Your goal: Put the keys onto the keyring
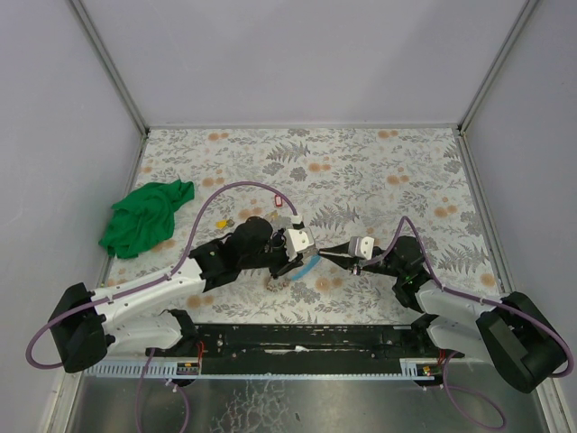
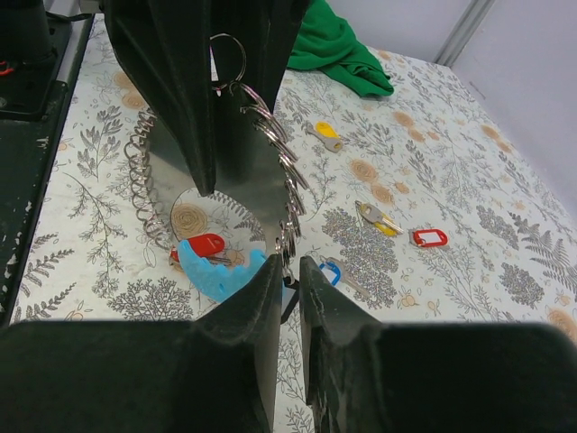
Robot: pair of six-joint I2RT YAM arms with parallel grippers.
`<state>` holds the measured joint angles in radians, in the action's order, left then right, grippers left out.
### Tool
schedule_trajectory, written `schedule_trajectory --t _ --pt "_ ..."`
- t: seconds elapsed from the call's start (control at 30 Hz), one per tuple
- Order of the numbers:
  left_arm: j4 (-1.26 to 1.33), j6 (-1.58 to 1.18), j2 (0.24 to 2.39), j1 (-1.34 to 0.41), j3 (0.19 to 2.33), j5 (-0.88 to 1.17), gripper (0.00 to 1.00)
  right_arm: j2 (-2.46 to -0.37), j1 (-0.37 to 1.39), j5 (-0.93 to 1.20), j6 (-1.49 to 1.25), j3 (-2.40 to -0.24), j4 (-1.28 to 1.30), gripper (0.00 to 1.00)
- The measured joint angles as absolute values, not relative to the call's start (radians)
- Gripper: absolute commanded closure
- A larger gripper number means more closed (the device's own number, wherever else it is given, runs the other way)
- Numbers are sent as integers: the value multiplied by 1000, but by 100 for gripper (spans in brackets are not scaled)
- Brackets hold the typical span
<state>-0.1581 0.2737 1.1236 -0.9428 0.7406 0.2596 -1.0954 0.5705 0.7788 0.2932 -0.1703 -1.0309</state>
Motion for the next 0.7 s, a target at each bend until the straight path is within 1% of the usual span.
schedule_trajectory --t 0.07,0.2,0.33,0.47,0.53,0.7 --pt "-158 274 1124 -943 741 265 100 -1097 571 779 289 -170 -1033 78" --pt "-155 273 1125 -943 741 276 100 -1106 571 779 284 -170 -1039 78" --pt "-150 272 1126 -943 741 289 100 -1115 571 779 282 -170 -1039 83" --pt "-149 269 1132 -943 741 294 100 -1116 571 780 282 -171 -1037 94" --pt "-146 266 1137 -943 741 294 95 -1116 571 780 283 -171 -1033 99" --pt "-127 236 1152 -943 737 287 88 -1110 571 778 307 -183 -978 100"
